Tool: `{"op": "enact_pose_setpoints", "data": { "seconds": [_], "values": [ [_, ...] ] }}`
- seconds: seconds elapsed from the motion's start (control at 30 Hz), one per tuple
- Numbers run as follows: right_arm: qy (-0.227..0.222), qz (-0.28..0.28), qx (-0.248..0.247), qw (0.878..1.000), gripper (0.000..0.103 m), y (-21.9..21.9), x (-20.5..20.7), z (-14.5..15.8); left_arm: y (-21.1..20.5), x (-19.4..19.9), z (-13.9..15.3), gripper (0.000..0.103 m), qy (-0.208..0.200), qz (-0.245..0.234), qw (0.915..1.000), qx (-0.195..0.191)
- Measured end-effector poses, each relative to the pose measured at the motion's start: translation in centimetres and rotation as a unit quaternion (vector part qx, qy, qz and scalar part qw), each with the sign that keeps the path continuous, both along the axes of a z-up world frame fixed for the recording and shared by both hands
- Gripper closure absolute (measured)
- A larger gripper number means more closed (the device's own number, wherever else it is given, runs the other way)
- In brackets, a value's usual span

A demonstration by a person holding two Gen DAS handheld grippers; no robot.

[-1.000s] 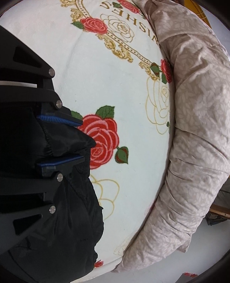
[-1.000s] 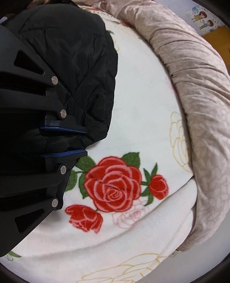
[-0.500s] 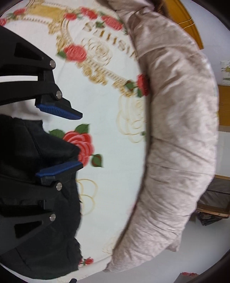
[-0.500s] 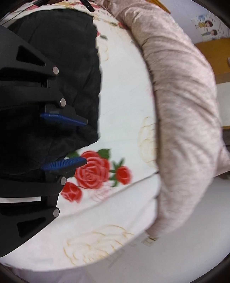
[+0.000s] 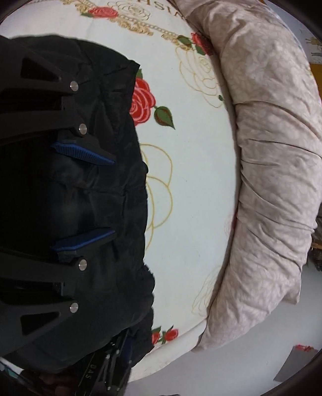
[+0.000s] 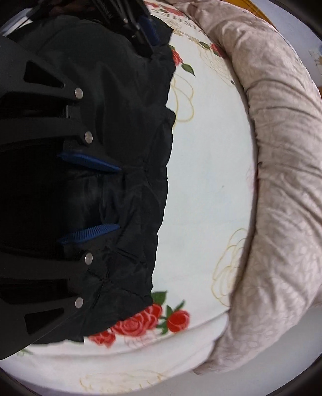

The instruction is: Fold large clothes

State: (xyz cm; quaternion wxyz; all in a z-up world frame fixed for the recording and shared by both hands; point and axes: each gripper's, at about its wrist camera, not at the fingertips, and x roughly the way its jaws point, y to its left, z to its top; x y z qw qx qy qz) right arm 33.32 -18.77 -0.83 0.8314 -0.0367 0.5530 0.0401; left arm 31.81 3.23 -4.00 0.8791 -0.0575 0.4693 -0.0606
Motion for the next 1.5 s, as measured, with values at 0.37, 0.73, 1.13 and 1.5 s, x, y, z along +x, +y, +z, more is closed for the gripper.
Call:
{"op": "enact_pose_setpoints", "data": {
  "seconds": [0.37,0.73,1.13,1.5],
  "values": [
    [-0.018,-0.002,-0.004,1.000,0.055,0.0,1.1,-1.9,-1.7,1.8,-3.0,0.045,-0.015,0.009,0.9984,0.054],
    [-0.105,-0.037,0.024,0.994,0.054,-4.9,-5.4,6.7,2.7,-4.0,4.8,0.047,-0.091,-0.003,0.9948,0.045],
    [-0.076,-0.066,0.001,0.995,0.054,-8.2,-4.3,-0.4,6.4,-2.9,-2.5,0.046,-0.040,0.062,0.9947,0.072],
    [-0.102,-0.067,-0.014,0.992,0.053,-6.0,-6.9,6.2,6.5,-4.7,3.0,0.051,-0.052,0.060,0.9957,0.048]
  ]
}}
